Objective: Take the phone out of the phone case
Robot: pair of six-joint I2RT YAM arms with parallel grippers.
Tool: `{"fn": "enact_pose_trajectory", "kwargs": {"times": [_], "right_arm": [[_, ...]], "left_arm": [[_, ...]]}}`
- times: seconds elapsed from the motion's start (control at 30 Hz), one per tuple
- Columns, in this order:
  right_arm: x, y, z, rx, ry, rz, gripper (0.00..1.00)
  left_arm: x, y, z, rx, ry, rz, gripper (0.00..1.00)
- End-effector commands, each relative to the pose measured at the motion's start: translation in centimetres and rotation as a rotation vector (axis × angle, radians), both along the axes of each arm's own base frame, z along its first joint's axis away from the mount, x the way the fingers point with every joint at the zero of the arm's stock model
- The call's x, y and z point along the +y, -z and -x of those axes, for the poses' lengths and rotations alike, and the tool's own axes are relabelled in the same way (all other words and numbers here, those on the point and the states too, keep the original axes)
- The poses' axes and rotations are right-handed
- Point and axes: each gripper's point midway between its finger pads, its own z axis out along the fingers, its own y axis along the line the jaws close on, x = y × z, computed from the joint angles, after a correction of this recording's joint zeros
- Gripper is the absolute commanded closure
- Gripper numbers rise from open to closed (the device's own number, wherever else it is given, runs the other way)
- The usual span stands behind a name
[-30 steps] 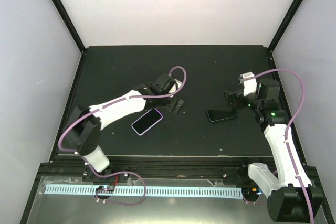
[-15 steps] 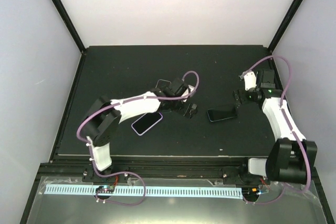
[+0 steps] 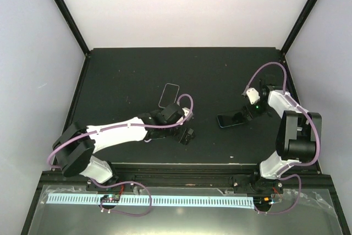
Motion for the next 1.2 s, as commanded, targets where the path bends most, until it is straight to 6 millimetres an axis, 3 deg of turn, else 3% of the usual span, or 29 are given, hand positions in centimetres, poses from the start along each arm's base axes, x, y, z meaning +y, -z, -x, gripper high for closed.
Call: {"fn": "enact_pose_trajectory", "kwargs": {"times": [0.0,0.3,0.43,0.7,0.8,0.83,0.9,0.97,1.1,1.17], "right_arm": [[1.0,0.7,0.9,0.062,-0.043,-0.051,0.23],[4.1,2.8,4.5,0.235,-0.138,-0.181,0.23],[6.6,2.9,6.7,0.308,-0.232,-0.208,0.23],[15.7,1.5,11.8,0.396,-0.529,-0.268,0.22],[19.8,-1.2,13.9,0.412,-0.688,-0.366,0.12],[20.8,-2.6,14.3,0.406,-0.729,-0.414,0.03],[21.6,-5.1,13.9,0.35,-0.76,-0.46,0.0],[21.1,-6.7,12.4,0.246,-0.753,-0.416,0.0],[19.1,-8.2,5.4,-0.041,-0.55,-0.19,0.0],[18.3,-8.3,2.9,-0.11,-0.43,-0.123,0.0]], "left_arm": [[-0.5,-1.1,0.3,-0.01,-0.021,0.065,0.08],[-1.4,-1.2,1.0,0.009,0.003,0.098,0.07],[-1.3,-1.8,0.9,0.005,-0.012,0.114,0.07],[2.6,-3.2,0.3,-0.081,-0.182,0.135,0.06],[3.9,-3.7,0.3,-0.102,-0.226,0.138,0.05],[4.2,-3.7,0.3,-0.106,-0.233,0.14,0.05],[4.5,-3.6,0.4,-0.107,-0.241,0.133,0.04],[4.7,-3.2,0.5,-0.098,-0.242,0.125,0.01],[3.8,-2.5,1.2,-0.055,-0.221,0.184,0.01],[3.7,-1.9,1.4,-0.032,-0.227,0.183,0.01]]}}
